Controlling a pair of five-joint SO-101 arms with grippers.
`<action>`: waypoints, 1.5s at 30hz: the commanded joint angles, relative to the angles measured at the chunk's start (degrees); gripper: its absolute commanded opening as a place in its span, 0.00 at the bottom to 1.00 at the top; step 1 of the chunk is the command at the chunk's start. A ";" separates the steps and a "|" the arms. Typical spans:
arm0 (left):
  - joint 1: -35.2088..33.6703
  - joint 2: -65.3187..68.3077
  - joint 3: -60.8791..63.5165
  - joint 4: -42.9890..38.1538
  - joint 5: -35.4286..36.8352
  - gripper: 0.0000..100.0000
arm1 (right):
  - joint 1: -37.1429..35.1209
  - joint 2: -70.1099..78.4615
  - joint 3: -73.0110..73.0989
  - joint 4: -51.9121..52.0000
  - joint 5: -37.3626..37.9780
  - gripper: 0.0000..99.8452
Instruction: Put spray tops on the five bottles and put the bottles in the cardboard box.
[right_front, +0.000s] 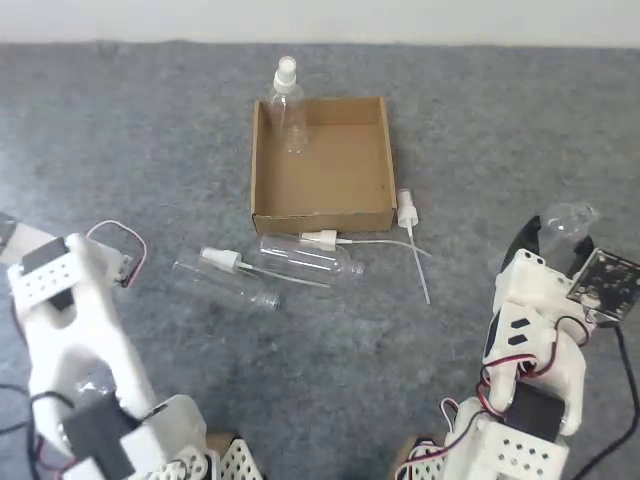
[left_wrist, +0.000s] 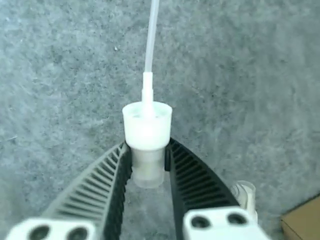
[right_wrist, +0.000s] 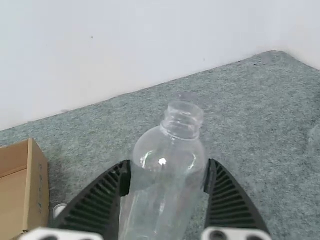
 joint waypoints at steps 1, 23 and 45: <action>-1.23 2.81 -5.49 0.79 0.00 0.05 | -0.40 -1.19 -0.70 -1.63 -0.09 0.10; -1.05 6.68 -17.71 14.86 -4.66 0.21 | -0.40 -1.10 -0.70 -1.45 -0.09 0.10; -0.88 7.12 -22.55 16.53 -90.73 0.12 | -0.48 -0.66 -0.70 -1.71 -0.09 0.10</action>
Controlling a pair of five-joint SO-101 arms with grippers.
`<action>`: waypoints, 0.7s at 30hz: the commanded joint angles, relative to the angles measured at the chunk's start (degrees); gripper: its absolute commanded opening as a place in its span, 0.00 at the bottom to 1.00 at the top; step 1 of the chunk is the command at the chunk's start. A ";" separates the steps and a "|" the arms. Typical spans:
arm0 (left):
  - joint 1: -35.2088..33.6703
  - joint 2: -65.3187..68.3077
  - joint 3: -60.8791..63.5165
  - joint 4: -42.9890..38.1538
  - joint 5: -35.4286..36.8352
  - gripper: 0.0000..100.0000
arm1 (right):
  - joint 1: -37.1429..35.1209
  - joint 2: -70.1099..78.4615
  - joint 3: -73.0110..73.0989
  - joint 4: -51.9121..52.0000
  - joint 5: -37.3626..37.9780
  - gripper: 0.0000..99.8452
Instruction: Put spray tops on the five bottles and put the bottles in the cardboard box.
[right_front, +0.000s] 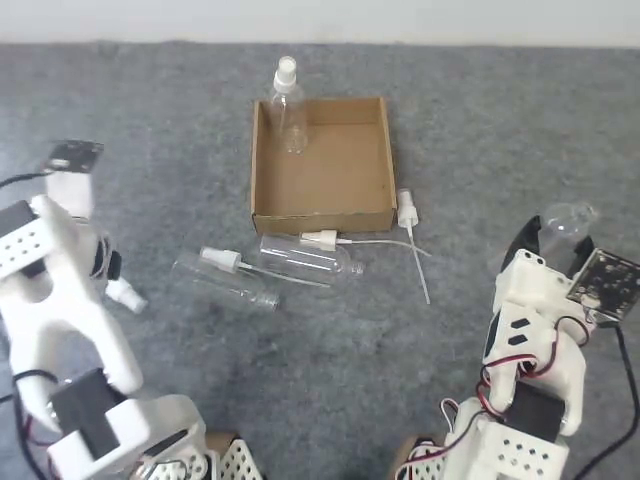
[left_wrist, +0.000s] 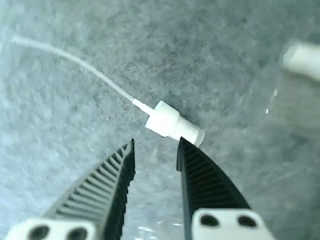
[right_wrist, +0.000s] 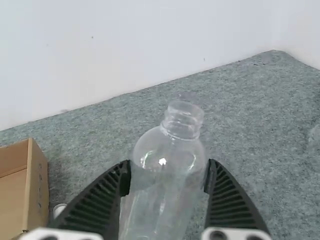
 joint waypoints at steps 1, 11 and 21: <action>0.09 -0.35 -2.86 0.79 -18.11 0.12 | -0.48 -0.66 -0.62 -1.71 -0.09 0.10; 0.00 -0.35 -2.68 0.70 -51.08 0.12 | -0.48 -1.01 2.37 -5.49 -0.09 0.10; 0.09 -0.26 -2.59 0.70 -62.42 0.20 | -0.48 -0.66 2.46 -5.49 -0.09 0.10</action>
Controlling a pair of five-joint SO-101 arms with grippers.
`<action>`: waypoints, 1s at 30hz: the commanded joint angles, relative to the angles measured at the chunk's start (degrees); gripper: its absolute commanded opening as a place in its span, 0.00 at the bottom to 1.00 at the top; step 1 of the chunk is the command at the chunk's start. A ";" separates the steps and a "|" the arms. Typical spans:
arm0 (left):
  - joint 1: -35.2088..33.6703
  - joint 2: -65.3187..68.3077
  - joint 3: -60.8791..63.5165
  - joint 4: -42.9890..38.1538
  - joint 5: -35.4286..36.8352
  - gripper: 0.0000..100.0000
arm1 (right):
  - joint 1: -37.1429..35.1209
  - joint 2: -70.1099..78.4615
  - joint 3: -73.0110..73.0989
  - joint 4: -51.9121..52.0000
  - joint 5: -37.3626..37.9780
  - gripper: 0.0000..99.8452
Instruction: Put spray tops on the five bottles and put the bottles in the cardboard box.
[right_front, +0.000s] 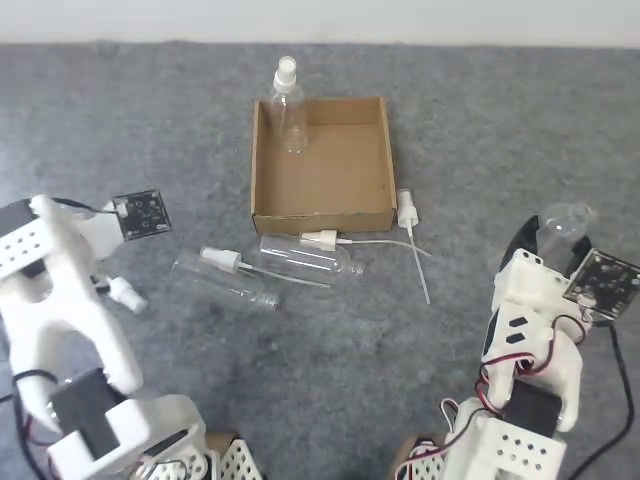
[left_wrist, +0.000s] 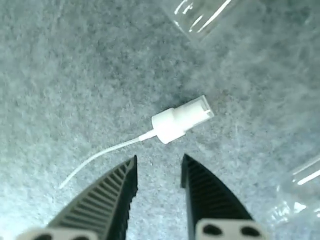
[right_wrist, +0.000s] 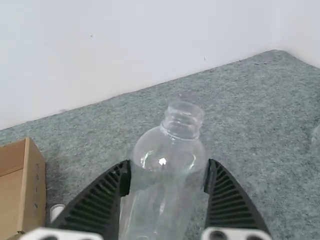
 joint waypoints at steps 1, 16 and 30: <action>0.09 -0.26 -2.59 0.44 -2.20 0.22 | -0.48 -0.66 -0.88 -1.98 -0.09 0.10; 2.90 -0.26 13.14 -17.58 -7.56 0.25 | -3.30 -0.66 -0.88 -1.89 3.60 0.10; 4.48 -0.26 24.66 -32.97 -7.56 0.25 | -3.21 -0.84 -0.88 -1.71 3.69 0.10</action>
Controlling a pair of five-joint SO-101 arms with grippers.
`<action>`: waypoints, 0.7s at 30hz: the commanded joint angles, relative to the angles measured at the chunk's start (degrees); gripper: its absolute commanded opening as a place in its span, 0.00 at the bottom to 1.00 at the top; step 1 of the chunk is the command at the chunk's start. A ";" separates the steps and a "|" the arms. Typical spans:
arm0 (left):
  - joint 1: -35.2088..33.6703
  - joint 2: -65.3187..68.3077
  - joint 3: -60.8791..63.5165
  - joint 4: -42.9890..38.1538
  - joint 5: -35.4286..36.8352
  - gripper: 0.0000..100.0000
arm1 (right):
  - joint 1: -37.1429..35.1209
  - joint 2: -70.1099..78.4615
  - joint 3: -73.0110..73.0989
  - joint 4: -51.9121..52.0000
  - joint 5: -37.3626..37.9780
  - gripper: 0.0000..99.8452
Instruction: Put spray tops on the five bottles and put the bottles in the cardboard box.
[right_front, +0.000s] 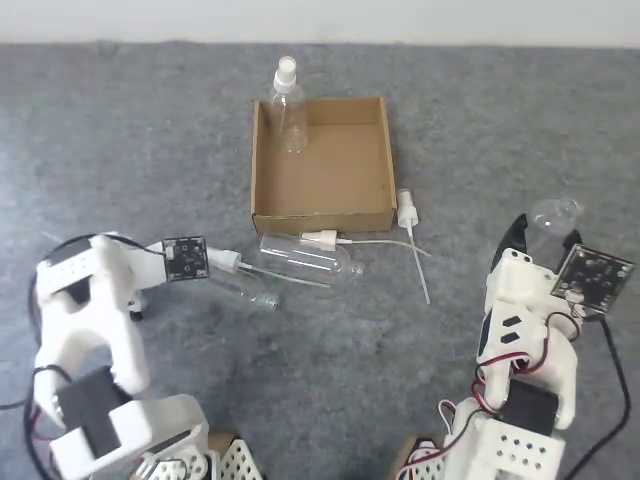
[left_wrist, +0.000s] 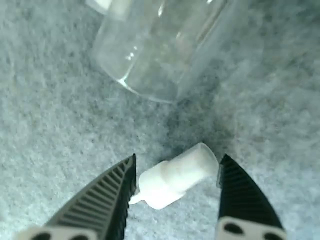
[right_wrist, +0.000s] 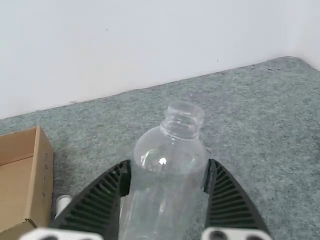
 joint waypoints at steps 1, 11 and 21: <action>-0.18 -0.26 1.89 -5.19 -0.53 0.25 | -0.48 -0.84 -0.88 -1.71 0.97 0.10; 0.09 -0.26 9.89 -18.11 -0.09 0.12 | -0.48 -0.84 -0.88 -1.71 0.97 0.10; 0.09 -0.79 9.71 -17.93 3.08 0.05 | -0.48 -0.84 -0.88 -1.71 0.97 0.10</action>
